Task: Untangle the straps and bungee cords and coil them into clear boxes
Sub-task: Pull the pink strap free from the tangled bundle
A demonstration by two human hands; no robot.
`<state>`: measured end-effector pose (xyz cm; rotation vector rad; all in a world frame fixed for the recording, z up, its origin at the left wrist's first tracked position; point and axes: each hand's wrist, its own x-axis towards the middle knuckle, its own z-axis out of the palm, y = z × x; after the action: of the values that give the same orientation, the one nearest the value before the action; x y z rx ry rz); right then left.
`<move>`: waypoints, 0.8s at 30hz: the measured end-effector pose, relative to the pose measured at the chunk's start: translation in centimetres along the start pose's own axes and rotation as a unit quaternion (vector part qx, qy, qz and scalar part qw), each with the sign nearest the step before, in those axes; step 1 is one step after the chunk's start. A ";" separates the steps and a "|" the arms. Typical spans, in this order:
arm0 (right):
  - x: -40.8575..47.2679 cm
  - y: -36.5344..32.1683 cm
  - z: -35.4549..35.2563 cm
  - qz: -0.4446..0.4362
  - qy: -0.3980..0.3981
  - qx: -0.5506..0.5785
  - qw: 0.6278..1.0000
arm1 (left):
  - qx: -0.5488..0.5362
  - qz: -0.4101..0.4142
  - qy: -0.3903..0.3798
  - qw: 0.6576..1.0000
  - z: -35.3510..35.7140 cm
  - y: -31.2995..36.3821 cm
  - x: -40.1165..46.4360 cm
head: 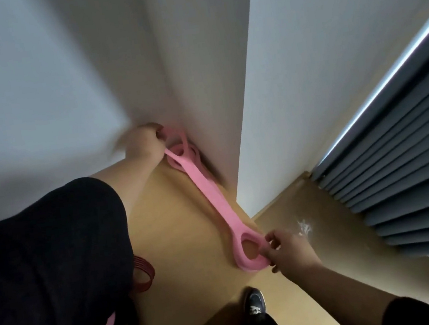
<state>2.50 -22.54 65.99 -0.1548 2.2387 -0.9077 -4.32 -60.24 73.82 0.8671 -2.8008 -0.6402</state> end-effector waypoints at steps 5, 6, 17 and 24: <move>0.6 1.1 0.7 0.014 -0.003 0.003 1.000 | 0.026 -0.002 -0.026 0.999 3.1 -1.0 0.0; 0.7 1.2 0.8 0.014 -0.002 0.004 1.000 | 0.037 -0.011 -0.038 0.999 3.6 -1.2 0.3; 0.4 1.7 1.2 0.020 -0.006 0.019 1.000 | 0.188 -0.053 -0.132 0.972 7.3 -1.8 1.2; 0.2 1.2 0.9 0.010 0.023 -0.071 0.997 | 0.061 -0.053 -0.064 0.995 6.2 -3.6 -0.2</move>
<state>3.09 -22.25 64.64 -0.1778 2.3432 -0.7487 -3.88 -60.60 66.61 1.0396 -2.9522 -0.5624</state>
